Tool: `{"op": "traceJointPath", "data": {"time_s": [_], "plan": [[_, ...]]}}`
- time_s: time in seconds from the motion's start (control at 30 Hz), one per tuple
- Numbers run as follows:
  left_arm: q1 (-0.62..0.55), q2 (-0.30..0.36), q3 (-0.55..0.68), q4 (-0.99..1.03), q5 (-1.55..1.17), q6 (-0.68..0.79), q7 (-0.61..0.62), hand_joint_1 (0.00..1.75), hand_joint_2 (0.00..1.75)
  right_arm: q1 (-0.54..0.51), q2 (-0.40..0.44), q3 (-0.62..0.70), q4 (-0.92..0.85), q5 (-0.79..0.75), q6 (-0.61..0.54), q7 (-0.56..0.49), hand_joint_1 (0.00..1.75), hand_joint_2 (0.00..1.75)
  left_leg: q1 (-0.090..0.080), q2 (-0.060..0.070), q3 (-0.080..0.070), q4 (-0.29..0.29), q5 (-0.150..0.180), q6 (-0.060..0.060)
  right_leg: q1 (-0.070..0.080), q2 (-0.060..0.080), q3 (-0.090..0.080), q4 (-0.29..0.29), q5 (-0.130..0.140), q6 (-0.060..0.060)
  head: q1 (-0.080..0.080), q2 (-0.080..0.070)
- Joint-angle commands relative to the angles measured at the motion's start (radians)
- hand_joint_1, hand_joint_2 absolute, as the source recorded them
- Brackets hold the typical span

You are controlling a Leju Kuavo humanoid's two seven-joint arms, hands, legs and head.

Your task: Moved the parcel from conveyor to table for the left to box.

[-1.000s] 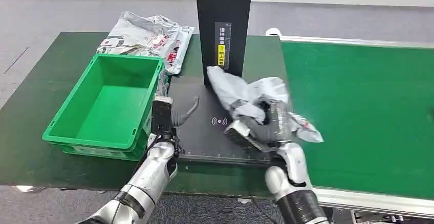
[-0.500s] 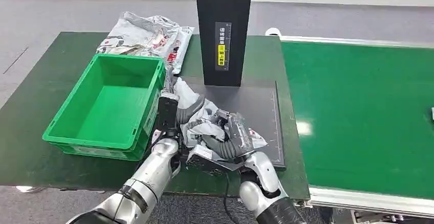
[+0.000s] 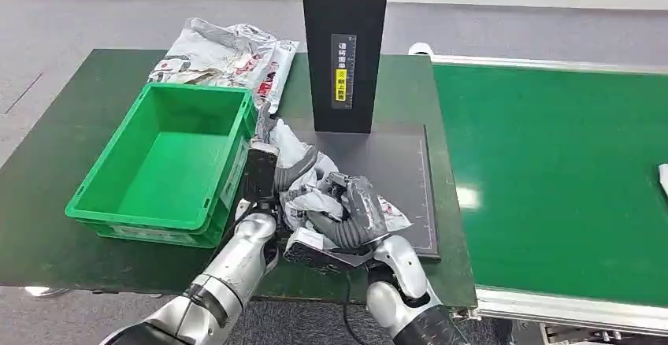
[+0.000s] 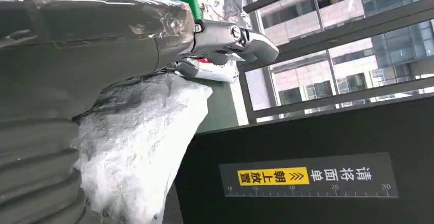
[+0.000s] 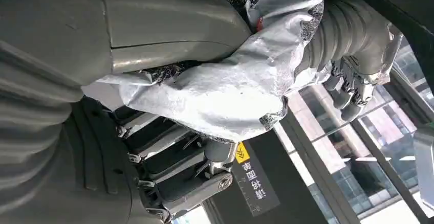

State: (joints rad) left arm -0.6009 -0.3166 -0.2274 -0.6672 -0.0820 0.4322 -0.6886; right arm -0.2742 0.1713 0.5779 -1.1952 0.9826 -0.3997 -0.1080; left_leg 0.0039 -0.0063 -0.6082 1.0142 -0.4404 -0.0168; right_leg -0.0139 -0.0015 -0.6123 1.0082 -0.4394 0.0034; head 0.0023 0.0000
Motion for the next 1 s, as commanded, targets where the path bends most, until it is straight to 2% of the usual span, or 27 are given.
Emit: {"op": "traceJointPath", "data": {"time_s": [0.03, 0.2, 0.23, 0.27, 0.3, 0.33, 0.5, 0.57, 0.7, 0.73, 0.77, 0.8, 1.0], "plan": [[-0.062, 0.02, -0.051, 0.092, 0.014, -0.004, 0.014, 0.0, 1.75, -0.033, -0.03, 0.023, 0.033, -0.061, 0.003, -0.006, 0.0, 1.75, 0.001, 0.001, 0.003, -0.001, 0.0, 0.0, 0.001, 0.0, 0.003, -0.001, 0.0, -0.001, 0.0, 0.0], [-0.044, 0.03, -0.064, 0.13, -0.003, -0.006, 0.005, 0.0, 1.75, 0.052, -0.057, -0.1, -0.106, -0.212, -0.152, -0.121, 0.0, 1.75, 0.0, 0.0, 0.003, -0.002, 0.0, 0.0, 0.0, -0.001, 0.004, -0.002, 0.0, 0.0, 0.0, 0.0], [-0.044, 0.032, -0.078, 0.145, -0.018, -0.005, 0.006, 0.0, 1.75, 0.067, -0.064, -0.126, -0.127, -0.236, -0.192, -0.149, 0.0, 0.0, 0.001, -0.002, 0.003, -0.002, 0.0, 0.0, 0.001, -0.003, 0.005, -0.003, -0.001, 0.0, 0.0, 0.0], [-0.043, 0.033, -0.091, 0.157, -0.032, -0.011, 0.007, 0.0, 1.75, 0.077, -0.069, -0.151, -0.139, -0.287, -0.22, -0.195, 0.0, 0.0, 0.0, -0.002, 0.005, -0.003, 0.0, 0.001, 0.0, -0.003, 0.006, -0.003, -0.001, 0.0, 0.0, 0.0], [-0.04, 0.066, -0.226, 0.211, -0.165, -0.099, 0.092, 0.0, 1.75, 0.122, -0.059, -0.238, -0.176, -0.437, -0.291, -0.244, 0.0, 0.0, 0.0, -0.003, 0.004, -0.002, 0.0, 0.001, 0.001, -0.004, 0.005, -0.003, -0.001, 0.0, 0.0, 0.0], [-0.014, 0.08, -0.25, 0.226, -0.195, -0.119, 0.08, 0.0, 1.75, 0.147, -0.073, -0.273, -0.188, -0.472, -0.289, -0.278, 0.0, 0.0, 0.0, -0.003, 0.004, -0.002, 0.0, 0.001, 0.0, -0.003, 0.005, -0.003, -0.001, 0.0, 0.0, 0.0], [0.004, 0.097, -0.326, 0.287, -0.317, -0.169, 0.082, 0.0, 1.75, 0.187, -0.061, -0.33, -0.192, -0.495, -0.281, -0.325, 0.0, 0.0, -0.001, -0.003, 0.007, -0.004, -0.002, 0.002, -0.001, -0.003, 0.009, -0.005, -0.002, 0.001, 0.0, 0.0], [0.011, 0.105, -0.368, 0.289, -0.367, -0.222, 0.08, 0.0, 1.75, 0.184, -0.071, -0.324, -0.185, -0.504, -0.284, -0.325, 0.0, 0.0, -0.002, 0.001, 0.005, -0.002, -0.003, 0.002, -0.002, 0.001, 0.005, -0.003, -0.002, 0.001, 0.0, 0.0], [0.009, 0.127, -0.543, 0.342, -0.564, -0.376, 0.182, 0.0, 1.75, 0.18, -0.087, -0.319, -0.164, -0.55, -0.279, -0.328, 0.0, 0.0, -0.001, 0.002, 0.007, -0.003, -0.003, 0.002, -0.001, 0.001, 0.006, -0.004, -0.002, 0.0, 0.0, 0.0], [0.012, 0.127, -0.555, 0.348, -0.584, -0.386, 0.191, 0.35, 1.75, 0.187, -0.088, -0.318, -0.171, -0.551, -0.279, -0.329, 0.0, 0.0, -0.001, 0.001, 0.006, -0.003, -0.003, 0.002, -0.001, 0.001, 0.006, -0.004, -0.002, 0.001, 0.0, 0.0], [0.019, 0.128, -0.559, 0.346, -0.598, -0.381, 0.188, 1.29, 1.75, 0.199, -0.089, -0.318, -0.186, -0.55, -0.281, -0.33, 0.0, 0.0, -0.001, 0.002, 0.006, -0.002, -0.003, 0.002, -0.001, 0.0, 0.005, -0.004, -0.002, 0.001, 0.0, 0.0], [0.025, 0.129, -0.548, 0.339, -0.591, -0.371, 0.173, 1.75, 1.75, 0.207, -0.09, -0.318, -0.196, -0.55, -0.283, -0.329, 0.0, 0.0, -0.001, 0.002, 0.008, -0.004, -0.003, 0.002, 0.0, 0.001, 0.007, -0.005, -0.002, 0.001, 0.0, 0.0], [0.028, 0.124, -0.518, 0.318, -0.581, -0.378, 0.144, 1.75, 1.75, 0.221, -0.09, -0.325, -0.215, -0.549, -0.285, -0.313, 0.0, 0.0, -0.001, 0.002, 0.008, -0.002, -0.004, 0.003, -0.001, 0.001, 0.009, -0.003, -0.003, 0.002, 0.0, 0.0]]}}
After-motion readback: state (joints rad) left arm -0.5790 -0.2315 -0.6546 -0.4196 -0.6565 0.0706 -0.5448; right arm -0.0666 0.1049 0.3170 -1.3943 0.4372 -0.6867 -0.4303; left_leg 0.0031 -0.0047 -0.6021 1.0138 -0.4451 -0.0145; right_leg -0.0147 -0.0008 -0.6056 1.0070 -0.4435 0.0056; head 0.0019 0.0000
